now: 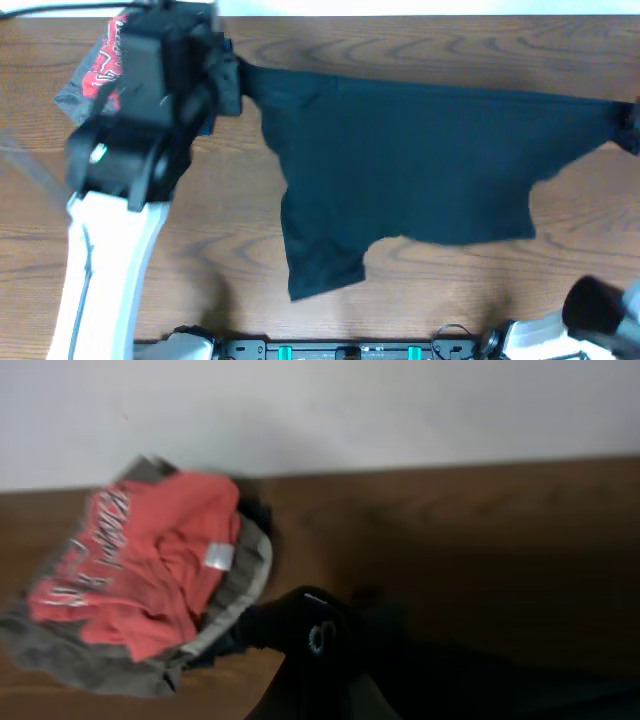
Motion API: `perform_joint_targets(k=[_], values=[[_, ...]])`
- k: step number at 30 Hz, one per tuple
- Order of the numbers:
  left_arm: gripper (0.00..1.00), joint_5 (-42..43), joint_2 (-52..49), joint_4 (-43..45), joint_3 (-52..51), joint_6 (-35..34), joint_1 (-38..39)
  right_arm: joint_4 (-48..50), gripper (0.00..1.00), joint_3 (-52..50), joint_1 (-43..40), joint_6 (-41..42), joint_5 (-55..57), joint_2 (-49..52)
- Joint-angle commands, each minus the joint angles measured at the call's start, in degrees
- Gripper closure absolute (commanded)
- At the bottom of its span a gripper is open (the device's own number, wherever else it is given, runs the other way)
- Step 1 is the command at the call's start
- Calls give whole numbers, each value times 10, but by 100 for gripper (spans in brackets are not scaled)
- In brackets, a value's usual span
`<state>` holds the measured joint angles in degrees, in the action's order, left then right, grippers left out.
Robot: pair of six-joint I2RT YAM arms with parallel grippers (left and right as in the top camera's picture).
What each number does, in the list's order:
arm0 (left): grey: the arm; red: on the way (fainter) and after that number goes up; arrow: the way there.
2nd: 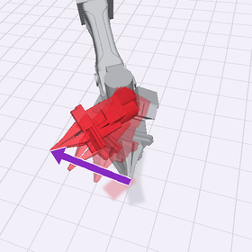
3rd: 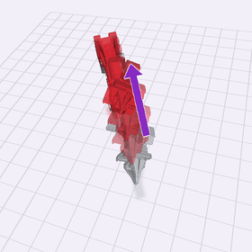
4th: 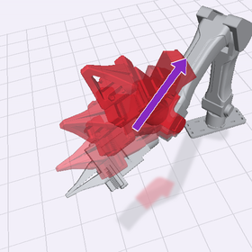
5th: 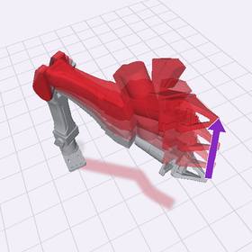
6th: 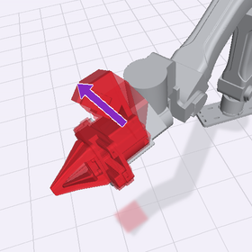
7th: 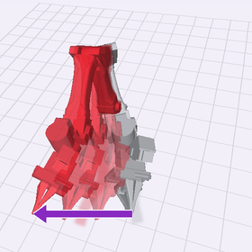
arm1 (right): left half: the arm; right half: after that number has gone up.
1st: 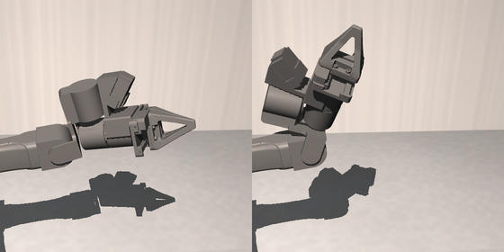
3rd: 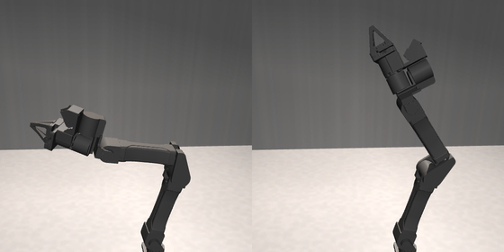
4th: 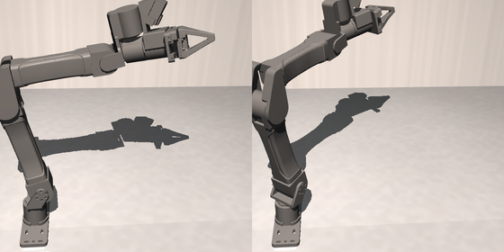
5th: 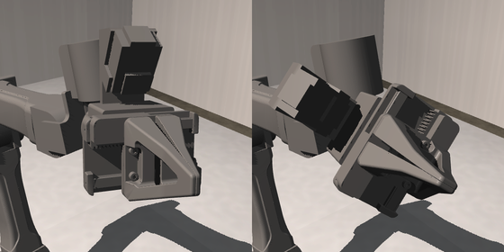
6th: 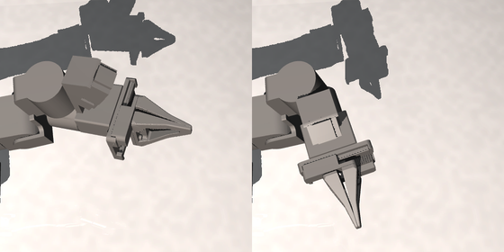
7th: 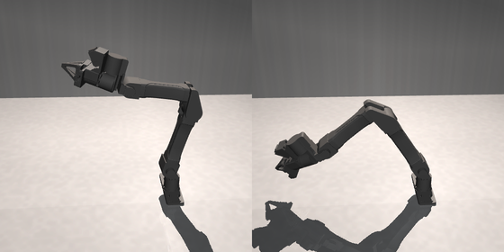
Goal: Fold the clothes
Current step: 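Lay the t-shirt flat on the table and release both grippers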
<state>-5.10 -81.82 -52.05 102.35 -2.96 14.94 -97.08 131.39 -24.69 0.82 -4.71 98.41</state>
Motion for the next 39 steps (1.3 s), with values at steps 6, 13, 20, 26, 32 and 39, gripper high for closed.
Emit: perform_joint_targets(k=[6,13,20,26,32,39], values=[[94,-76,-124,51,7,7,-12,79,99,-1,12,-8,53,156],[94,-76,-213,147,7,7,-12,205,99,-1,44,-7,52,270],[94,-75,-289,292,7,7,-12,351,99,-1,75,0,53,349],[94,-75,-357,407,7,7,-12,453,99,-1,101,7,53,410],[63,-75,-422,515,7,7,-12,556,98,-1,122,20,53,460],[2,-74,-450,556,7,8,-13,633,1,1,136,35,51,468]])
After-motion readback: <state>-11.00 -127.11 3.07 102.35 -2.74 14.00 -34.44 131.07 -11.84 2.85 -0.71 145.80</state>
